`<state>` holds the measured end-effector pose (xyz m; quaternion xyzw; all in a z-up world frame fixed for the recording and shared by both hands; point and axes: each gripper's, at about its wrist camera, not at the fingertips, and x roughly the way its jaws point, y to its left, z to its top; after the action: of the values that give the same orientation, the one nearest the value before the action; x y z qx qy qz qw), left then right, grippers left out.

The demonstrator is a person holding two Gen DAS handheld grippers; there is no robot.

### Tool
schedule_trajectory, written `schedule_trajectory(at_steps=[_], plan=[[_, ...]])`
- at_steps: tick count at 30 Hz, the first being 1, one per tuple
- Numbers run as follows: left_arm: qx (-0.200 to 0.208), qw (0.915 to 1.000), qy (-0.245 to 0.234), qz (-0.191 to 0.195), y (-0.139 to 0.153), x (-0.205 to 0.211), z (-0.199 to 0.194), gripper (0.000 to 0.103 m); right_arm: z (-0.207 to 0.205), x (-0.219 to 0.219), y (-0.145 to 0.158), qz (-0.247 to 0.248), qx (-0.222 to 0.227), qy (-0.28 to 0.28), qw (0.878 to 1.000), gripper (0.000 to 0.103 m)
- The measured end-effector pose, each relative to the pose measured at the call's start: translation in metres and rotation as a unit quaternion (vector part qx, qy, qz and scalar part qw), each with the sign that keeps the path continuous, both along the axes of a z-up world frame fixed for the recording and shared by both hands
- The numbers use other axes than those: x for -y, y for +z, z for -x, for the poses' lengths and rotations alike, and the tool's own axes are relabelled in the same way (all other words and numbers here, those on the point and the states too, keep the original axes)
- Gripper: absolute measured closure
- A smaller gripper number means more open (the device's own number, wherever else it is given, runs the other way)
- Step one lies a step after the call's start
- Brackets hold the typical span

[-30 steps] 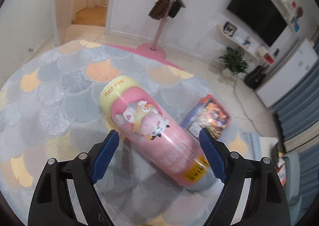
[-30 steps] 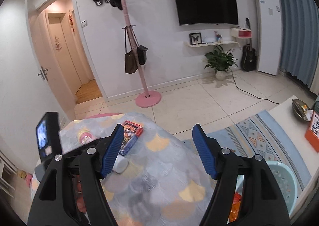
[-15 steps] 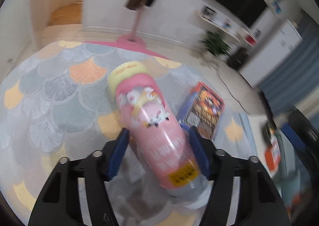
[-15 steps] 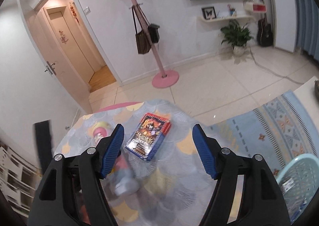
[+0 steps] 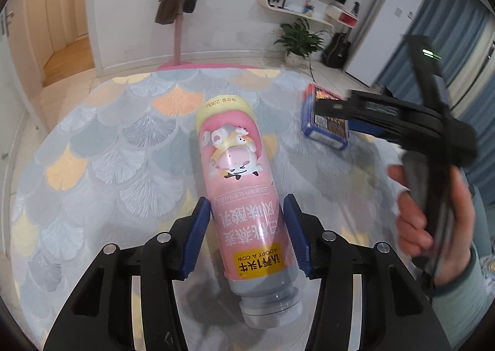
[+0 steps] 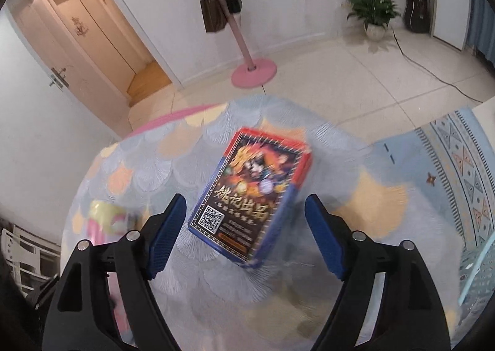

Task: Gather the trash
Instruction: 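Grasp the pink-and-white bottle with the left gripper while the right grasps the red-and-blue card box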

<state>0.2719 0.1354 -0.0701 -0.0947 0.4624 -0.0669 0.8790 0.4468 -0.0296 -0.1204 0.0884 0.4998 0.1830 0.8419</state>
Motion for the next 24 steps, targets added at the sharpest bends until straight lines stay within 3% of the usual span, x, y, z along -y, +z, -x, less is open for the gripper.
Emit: schedule_trajectory(at_steps=[6, 9, 12, 15, 17, 19, 21, 24], plan=[[0.011, 0.9993, 0.026, 0.024, -0.002, -0.006, 0.008, 0.054, 0.003, -0.031, -0.003, 0.072, 0.028, -0.009, 0.997, 0.02], [0.013, 0.9983, 0.044, 0.037, -0.004, -0.006, 0.01, 0.046, 0.007, -0.046, -0.008, 0.125, 0.045, -0.013, 0.991, 0.02], [0.01, 0.9986, 0.044, 0.029, -0.007, -0.002, 0.007, 0.04, 0.011, -0.054, -0.011, 0.146, 0.057, -0.015, 0.988, 0.022], [0.003, 0.9986, 0.053, 0.005, -0.011, 0.005, 0.002, 0.04, 0.018, -0.057, -0.01, 0.148, 0.071, 0.001, 0.986, 0.036], [-0.003, 0.9977, 0.064, -0.023, -0.013, 0.01, -0.002, 0.041, 0.025, -0.056, -0.01, 0.151, 0.079, 0.008, 0.985, 0.04], [-0.003, 0.9968, 0.069, -0.039, -0.014, 0.01, -0.001, 0.042, 0.034, -0.051, -0.009, 0.149, 0.081, 0.016, 0.985, 0.041], [-0.003, 0.9961, 0.071, -0.052, -0.015, 0.011, 0.0, 0.05, 0.041, -0.044, -0.008, 0.14, 0.08, 0.024, 0.987, 0.042], [-0.005, 0.9965, 0.069, -0.048, -0.015, 0.013, 0.002, 0.057, 0.056, -0.029, -0.007, 0.125, 0.078, 0.033, 0.988, 0.042]])
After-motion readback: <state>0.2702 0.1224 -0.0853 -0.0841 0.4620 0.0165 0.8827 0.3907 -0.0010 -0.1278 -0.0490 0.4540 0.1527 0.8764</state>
